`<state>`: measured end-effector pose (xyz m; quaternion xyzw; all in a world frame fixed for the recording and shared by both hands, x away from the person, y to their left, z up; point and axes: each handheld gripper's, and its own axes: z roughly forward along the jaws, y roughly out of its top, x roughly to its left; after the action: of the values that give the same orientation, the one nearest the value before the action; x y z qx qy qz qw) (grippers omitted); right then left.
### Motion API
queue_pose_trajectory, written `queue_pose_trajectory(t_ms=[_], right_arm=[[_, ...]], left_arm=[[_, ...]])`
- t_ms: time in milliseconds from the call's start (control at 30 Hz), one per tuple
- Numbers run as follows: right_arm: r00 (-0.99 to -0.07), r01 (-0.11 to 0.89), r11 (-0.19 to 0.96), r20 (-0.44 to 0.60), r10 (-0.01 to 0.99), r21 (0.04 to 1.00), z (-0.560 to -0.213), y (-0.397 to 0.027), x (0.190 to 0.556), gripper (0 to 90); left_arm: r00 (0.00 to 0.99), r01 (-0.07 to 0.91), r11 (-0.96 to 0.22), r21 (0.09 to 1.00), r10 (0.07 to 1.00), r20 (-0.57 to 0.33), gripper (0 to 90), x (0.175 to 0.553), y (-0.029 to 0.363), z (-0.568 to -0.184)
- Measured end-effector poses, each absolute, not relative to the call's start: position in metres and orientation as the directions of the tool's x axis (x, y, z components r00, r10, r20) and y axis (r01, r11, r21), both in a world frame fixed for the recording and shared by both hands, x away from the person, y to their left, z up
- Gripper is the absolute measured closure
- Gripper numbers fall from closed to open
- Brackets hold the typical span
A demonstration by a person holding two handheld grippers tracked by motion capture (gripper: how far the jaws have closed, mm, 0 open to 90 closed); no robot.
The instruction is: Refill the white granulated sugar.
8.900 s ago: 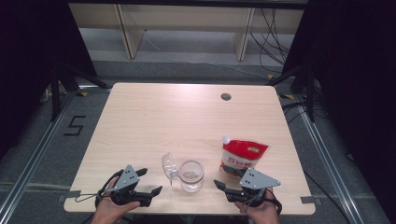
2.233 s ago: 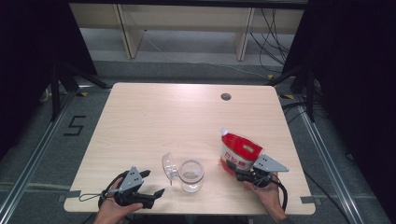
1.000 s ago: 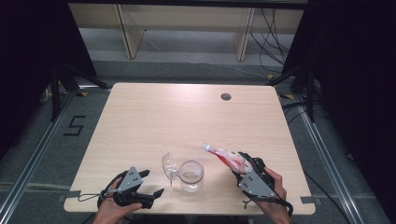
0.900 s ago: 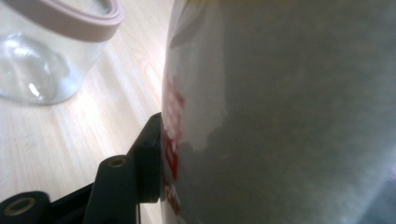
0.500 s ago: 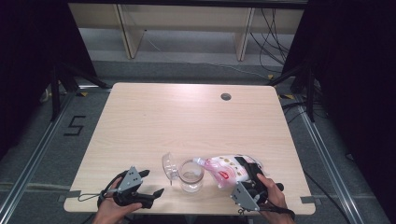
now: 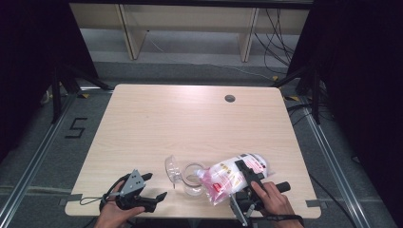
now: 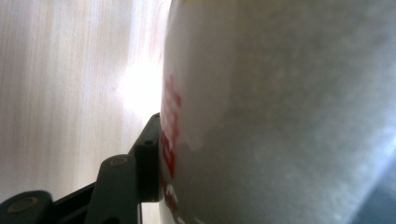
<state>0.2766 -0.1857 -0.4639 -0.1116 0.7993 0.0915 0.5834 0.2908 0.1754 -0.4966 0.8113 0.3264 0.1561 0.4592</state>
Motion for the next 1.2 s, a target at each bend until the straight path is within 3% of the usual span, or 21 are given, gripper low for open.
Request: queue_pose_trajectory(t_ms=[300, 367, 600, 633, 800, 1200], right_arm=[[-0.188, -0.297, 0.942, -0.958, -0.218, -0.156, -0.461, -0.182, 0.275, 47.0], [-0.122, -0.328, 0.916, -0.951, -0.285, -0.233, -0.456, -0.179, 0.277, 47.2], [-0.141, -0.316, 0.927, -0.956, -0.257, -0.203, -0.457, -0.177, 0.277, 47.9], [-0.139, -0.318, 0.924, -0.954, -0.265, -0.21, -0.457, -0.177, 0.277, 47.9], [-0.096, -0.337, 0.903, -0.945, -0.314, -0.266, -0.454, -0.175, 0.277, 48.0], [-0.096, -0.344, 0.901, -0.945, -0.313, -0.263, -0.453, -0.176, 0.277, 48.5]], left_arm=[[0.741, 0.385, -0.372, 0.845, 0.67, -0.042, 16.4, 0.29, 0.174, -0.497], [0.742, 0.386, -0.375, 0.843, 0.669, -0.042, 16.4, 0.29, 0.174, -0.497], [0.752, 0.363, -0.391, 0.846, 0.659, -0.019, 16.4, 0.292, 0.176, -0.497], [0.738, 0.384, -0.353, 0.853, 0.673, -0.054, 16.4, 0.291, 0.174, -0.498], [0.752, 0.366, -0.391, 0.845, 0.659, -0.021, 16.4, 0.292, 0.176, -0.497], [0.75, 0.366, -0.377, 0.851, 0.661, -0.03, 16.4, 0.292, 0.175, -0.497]])
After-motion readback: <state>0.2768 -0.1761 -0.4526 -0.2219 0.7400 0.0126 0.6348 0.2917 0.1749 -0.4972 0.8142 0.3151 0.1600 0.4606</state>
